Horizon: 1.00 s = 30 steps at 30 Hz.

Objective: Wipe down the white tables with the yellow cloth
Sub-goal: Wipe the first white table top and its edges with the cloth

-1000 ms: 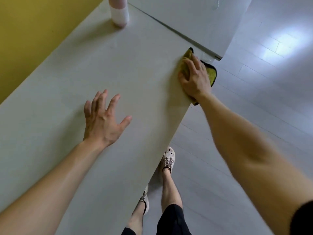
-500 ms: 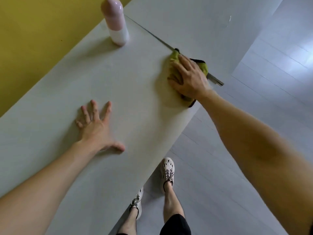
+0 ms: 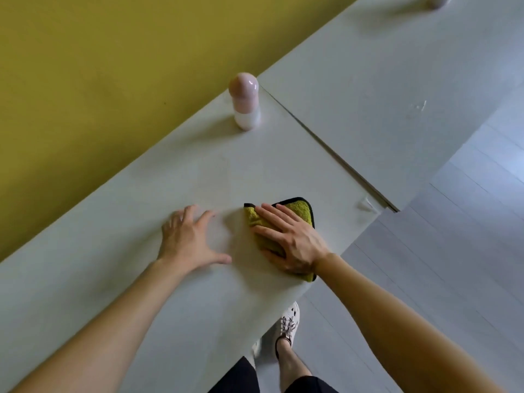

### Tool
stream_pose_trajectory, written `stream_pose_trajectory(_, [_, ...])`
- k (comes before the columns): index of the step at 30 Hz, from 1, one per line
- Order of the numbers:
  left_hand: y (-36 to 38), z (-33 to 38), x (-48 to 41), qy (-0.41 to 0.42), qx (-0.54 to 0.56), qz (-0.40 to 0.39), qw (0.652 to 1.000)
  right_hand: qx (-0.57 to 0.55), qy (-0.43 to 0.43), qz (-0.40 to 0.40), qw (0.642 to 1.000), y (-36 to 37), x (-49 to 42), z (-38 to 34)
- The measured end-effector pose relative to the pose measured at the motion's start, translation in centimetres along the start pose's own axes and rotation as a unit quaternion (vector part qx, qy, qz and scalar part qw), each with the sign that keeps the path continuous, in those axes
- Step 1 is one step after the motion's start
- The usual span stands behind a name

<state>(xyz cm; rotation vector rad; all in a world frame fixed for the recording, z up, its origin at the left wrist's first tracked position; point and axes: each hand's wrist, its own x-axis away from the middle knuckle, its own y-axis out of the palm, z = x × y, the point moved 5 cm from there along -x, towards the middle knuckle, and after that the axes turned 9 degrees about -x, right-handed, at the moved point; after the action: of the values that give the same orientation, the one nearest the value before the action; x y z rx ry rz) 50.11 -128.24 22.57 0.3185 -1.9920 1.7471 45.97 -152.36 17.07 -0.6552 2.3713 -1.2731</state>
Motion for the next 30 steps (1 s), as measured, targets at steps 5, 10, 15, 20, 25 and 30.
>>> stream_pose_trajectory(5, [-7.7,0.3,-7.1,0.014,0.193,0.220,0.956,0.034,0.178,0.115,0.977,-4.2,-4.4,6.8])
stream_pose_trajectory(10, [-13.2,5.0,-16.0,0.051,0.227,0.311,0.922,0.048,0.213,0.147,0.965,-3.8,-4.2,7.4])
stream_pose_trajectory(15, [-14.7,7.7,-19.4,0.105,0.266,0.317,0.904,0.042,0.201,0.167,0.964,-3.8,-3.9,7.3])
stream_pose_trajectory(20, [-13.1,2.4,-16.2,0.064,0.261,0.357,0.894,0.044,0.188,0.159,0.968,-4.0,-4.3,6.9])
stream_pose_trajectory(25, [-8.0,-7.3,-8.7,-0.077,0.273,0.383,0.879,0.036,0.200,0.135,0.970,-3.6,-4.6,6.6])
stream_pose_trajectory(30, [-4.3,-14.8,-2.3,-0.219,0.301,0.393,0.841,0.008,0.144,0.088,0.986,-0.5,-5.5,1.7])
